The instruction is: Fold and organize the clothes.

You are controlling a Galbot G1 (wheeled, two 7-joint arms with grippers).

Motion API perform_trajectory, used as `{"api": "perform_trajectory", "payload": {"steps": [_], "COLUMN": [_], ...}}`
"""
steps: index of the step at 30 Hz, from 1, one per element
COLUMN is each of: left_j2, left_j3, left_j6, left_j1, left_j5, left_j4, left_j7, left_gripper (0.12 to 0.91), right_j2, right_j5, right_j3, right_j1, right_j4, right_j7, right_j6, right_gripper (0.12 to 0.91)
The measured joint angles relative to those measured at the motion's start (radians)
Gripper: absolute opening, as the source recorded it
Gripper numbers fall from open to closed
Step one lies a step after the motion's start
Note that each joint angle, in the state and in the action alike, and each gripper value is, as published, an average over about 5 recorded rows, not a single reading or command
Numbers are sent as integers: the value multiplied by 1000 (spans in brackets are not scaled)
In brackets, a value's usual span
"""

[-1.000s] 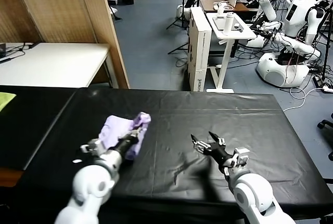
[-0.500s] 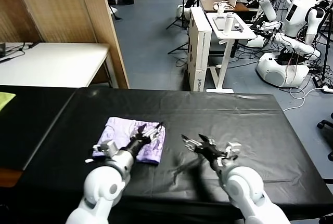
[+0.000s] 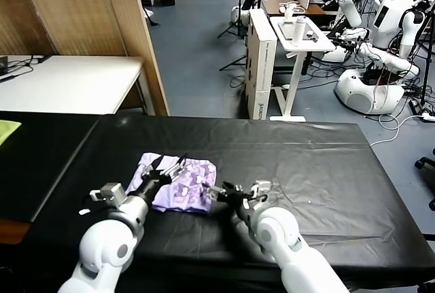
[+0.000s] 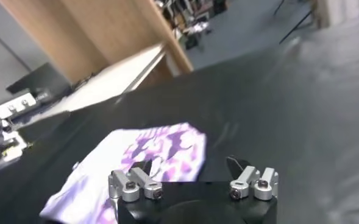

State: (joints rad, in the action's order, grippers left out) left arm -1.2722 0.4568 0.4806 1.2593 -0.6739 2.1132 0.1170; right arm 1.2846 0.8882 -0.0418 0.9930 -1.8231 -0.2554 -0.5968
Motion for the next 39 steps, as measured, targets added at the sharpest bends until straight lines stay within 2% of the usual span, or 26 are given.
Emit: {"api": "perform_trajectory", "payload": {"steps": [3, 12, 15, 19, 23, 27, 30, 33, 39], "left_j2": [14, 43, 52, 69, 82, 86, 87, 90, 91], "left_j3": [11, 38, 47, 60, 68, 72, 79, 89, 98], "left_j6": [-1, -6, -10, -19, -24, -28, -30, -32, -33], "left_j1": [-2, 5, 5, 4, 2, 3, 10, 17, 21], "left_j5": [-1, -2, 0, 9, 10, 11, 11, 10, 3], "left_j4": [-3, -10, -18, -34, -49, -59, -62, -66, -75], "left_j7": [-1, -4, -12, -27, -32, -35, -37, -39, -43], "left_gripper": [907, 907, 907, 907, 907, 907, 907, 907, 907], "right_j2": [1, 2, -5, -32, -80, -128, -154, -178, -214], "right_j5": [-1, -15, -19, -34, -51, -86, -122, -159, -230], "right_j3": [10, 10, -1, -30, -72, -110, -129, -137, -141], "right_j1": [-3, 4, 12, 31, 54, 63, 62, 64, 77], "right_j4": [11, 26, 11, -29, -74, -92, -94, -103, -118], "right_j7": [-1, 12, 10, 3, 5, 37, 69, 96, 141], "right_j6": [-2, 1, -5, -25, -40, -40, -38, -34, 14], "right_gripper": [818, 261, 158, 151, 148, 149, 183, 320, 697]}}
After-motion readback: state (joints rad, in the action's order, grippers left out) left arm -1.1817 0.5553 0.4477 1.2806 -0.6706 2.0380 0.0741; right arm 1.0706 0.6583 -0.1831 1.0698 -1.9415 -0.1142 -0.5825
